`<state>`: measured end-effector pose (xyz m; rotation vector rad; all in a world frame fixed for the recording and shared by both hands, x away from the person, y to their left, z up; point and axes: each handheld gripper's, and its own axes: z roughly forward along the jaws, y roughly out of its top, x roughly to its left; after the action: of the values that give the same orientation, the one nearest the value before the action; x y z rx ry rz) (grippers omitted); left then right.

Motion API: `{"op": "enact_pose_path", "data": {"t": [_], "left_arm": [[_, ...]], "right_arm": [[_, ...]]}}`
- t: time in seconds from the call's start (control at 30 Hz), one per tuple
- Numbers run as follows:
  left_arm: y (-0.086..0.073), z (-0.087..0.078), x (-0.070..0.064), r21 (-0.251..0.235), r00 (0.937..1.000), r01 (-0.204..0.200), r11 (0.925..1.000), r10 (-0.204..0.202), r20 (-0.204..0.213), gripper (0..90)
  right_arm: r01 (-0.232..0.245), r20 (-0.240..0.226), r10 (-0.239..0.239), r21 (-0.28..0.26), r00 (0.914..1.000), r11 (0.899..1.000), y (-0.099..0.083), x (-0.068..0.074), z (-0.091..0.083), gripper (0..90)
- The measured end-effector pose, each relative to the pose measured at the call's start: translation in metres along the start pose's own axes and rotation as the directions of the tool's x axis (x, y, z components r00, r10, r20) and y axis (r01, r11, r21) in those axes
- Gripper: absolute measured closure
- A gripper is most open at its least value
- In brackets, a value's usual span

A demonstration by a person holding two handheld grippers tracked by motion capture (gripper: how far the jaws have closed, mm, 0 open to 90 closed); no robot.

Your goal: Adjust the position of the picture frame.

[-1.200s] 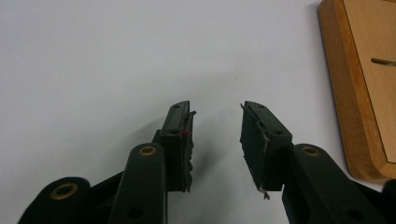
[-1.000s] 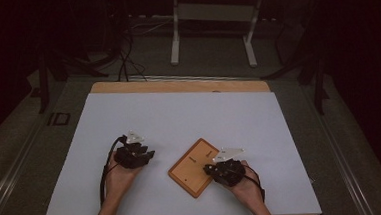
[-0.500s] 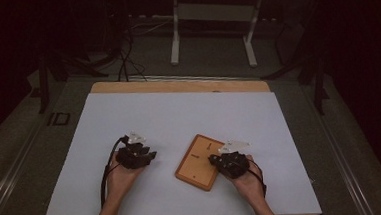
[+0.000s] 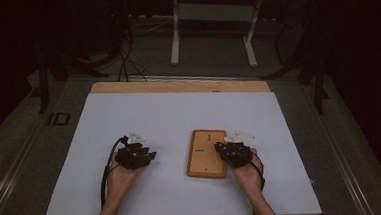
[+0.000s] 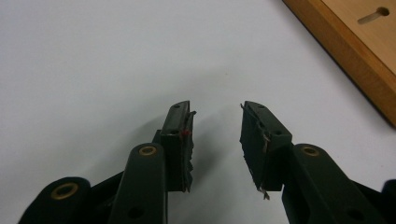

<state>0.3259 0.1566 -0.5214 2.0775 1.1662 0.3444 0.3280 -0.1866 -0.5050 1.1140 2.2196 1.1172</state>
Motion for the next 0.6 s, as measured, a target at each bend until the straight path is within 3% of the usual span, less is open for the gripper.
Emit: {"op": "enact_pose_path", "data": {"t": [0.2, 0.3, 0.33, 0.6], "left_arm": [[0.0, -0.001, 0.001, -0.008, 0.9999, 0.011, 0.9999, -0.011, 0.007, 63.0], [0.0, 0.0, 0.001, -0.01, 0.9996, 0.017, 0.9998, -0.016, 0.021, 63.1], [0.001, -0.001, -0.001, -0.022, 0.9988, 0.024, 0.9995, -0.023, 0.044, 63.4], [0.005, 0.003, -0.016, -0.024, 0.9938, -0.018, 0.9996, 0.02, 0.11, 73.7]], "right_arm": [[0.031, -0.001, -0.031, -0.031, 0.9995, 0.999, 0.009, 0.0, -0.003, 84.2], [0.041, -0.006, -0.041, -0.036, 0.9991, 0.999, 0.012, 0.003, -0.003, 84.3], [0.044, -0.009, -0.044, -0.038, 0.999, 0.998, 0.012, 0.003, -0.002, 84.3], [0.059, -0.027, -0.061, -0.054, 0.9978, 0.997, 0.018, 0.01, 0.0, 84.3]]}}
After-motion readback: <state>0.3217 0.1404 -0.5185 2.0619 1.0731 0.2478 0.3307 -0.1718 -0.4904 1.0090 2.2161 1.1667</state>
